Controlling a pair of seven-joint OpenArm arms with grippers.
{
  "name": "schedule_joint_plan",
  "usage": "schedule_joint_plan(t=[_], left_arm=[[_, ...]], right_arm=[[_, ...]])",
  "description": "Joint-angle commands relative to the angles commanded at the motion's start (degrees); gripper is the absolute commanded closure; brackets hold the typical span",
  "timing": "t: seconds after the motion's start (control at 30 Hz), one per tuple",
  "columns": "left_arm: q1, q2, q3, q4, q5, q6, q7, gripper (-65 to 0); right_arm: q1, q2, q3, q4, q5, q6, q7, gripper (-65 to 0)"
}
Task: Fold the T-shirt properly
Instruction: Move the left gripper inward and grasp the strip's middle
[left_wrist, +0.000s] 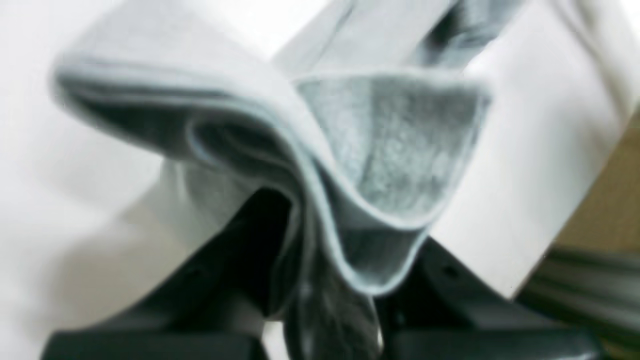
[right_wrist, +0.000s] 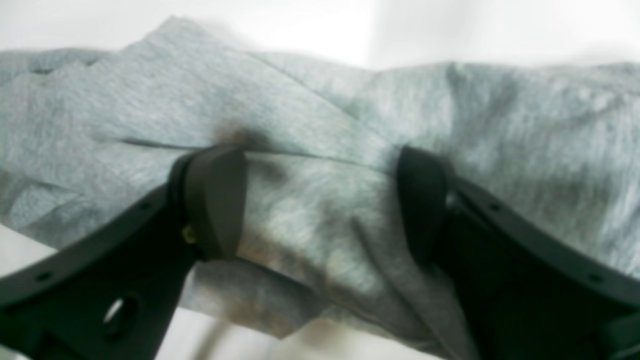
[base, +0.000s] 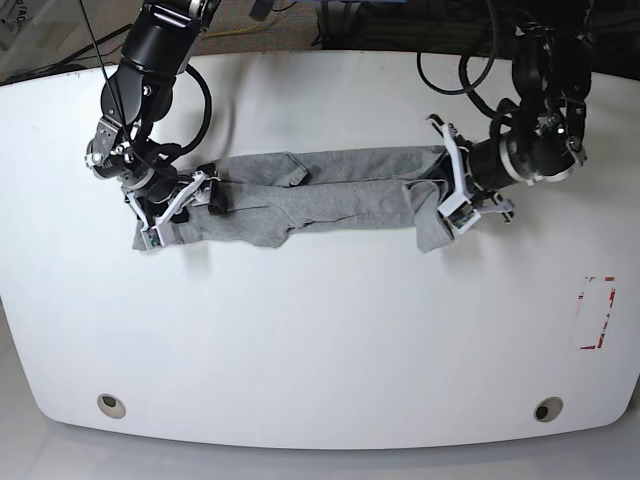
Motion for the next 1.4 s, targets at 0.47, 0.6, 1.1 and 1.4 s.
schedule_joint_plan(t=[0.47,0.6,1.1,1.4], left_arm=[[-5.8,12.48,5.19,-15.74,9.23,0.35,-0.18,-13.3],[-6.15,14.68,5.36,-15.74,9.14,0.44,-0.18,-15.0],[-10.64,16.09,16.35,-8.7,9.58,8.53,-0.18,-46.4],[-10.46,12.31,18.2,-1.93,11.87,8.35,0.0,-47.8]], right_arm=[[0.0,0.0,0.0,0.09,0.09,0.0,-0.18,-45.8],[-0.09,0.0,0.0,0.09,0.44,0.0,-0.26,-45.8],[-0.09,-0.09,0.0,0.35,0.53,0.0,-0.26,-45.8],[0.7,0.09,0.44,1.23,0.7,0.0,-0.88,-45.8]])
